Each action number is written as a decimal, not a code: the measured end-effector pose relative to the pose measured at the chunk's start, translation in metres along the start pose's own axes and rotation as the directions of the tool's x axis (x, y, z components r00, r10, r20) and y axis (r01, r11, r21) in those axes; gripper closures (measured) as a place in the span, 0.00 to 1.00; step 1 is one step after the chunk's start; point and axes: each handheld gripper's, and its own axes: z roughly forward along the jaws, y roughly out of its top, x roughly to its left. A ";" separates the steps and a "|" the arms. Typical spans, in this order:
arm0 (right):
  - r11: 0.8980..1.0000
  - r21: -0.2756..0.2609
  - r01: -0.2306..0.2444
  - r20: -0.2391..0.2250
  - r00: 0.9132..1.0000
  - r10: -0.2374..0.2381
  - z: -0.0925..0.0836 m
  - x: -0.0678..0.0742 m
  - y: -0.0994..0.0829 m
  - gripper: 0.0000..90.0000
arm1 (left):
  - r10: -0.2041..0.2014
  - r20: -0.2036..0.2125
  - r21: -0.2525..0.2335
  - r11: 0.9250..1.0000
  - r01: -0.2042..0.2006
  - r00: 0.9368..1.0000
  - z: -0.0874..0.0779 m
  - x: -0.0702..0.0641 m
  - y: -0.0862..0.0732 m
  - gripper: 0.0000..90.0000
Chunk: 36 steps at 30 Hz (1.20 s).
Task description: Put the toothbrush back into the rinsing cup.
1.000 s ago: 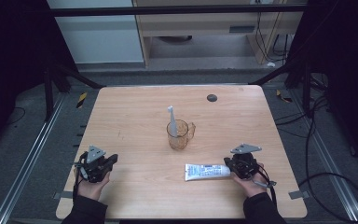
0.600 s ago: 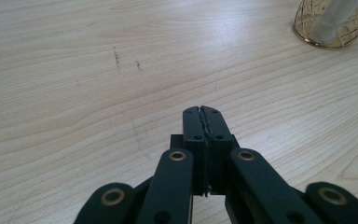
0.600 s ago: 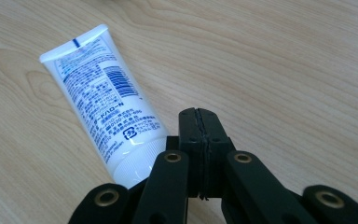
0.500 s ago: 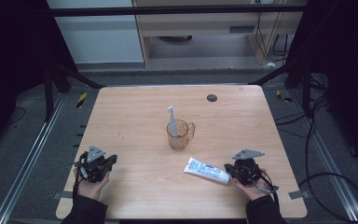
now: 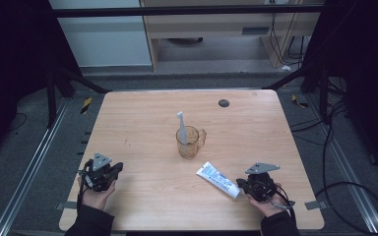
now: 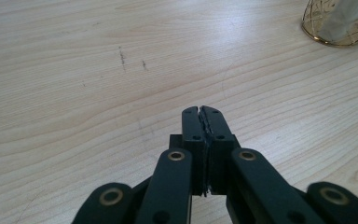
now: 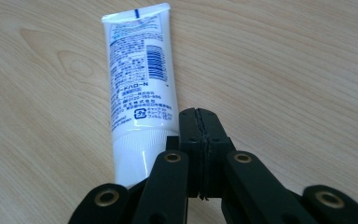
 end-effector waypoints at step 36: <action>0.998 -0.065 0.017 0.080 0.997 -0.012 -0.015 0.009 0.017 0.91 | 0.014 -0.007 0.002 1.000 -0.014 1.000 0.004 0.002 0.002 0.98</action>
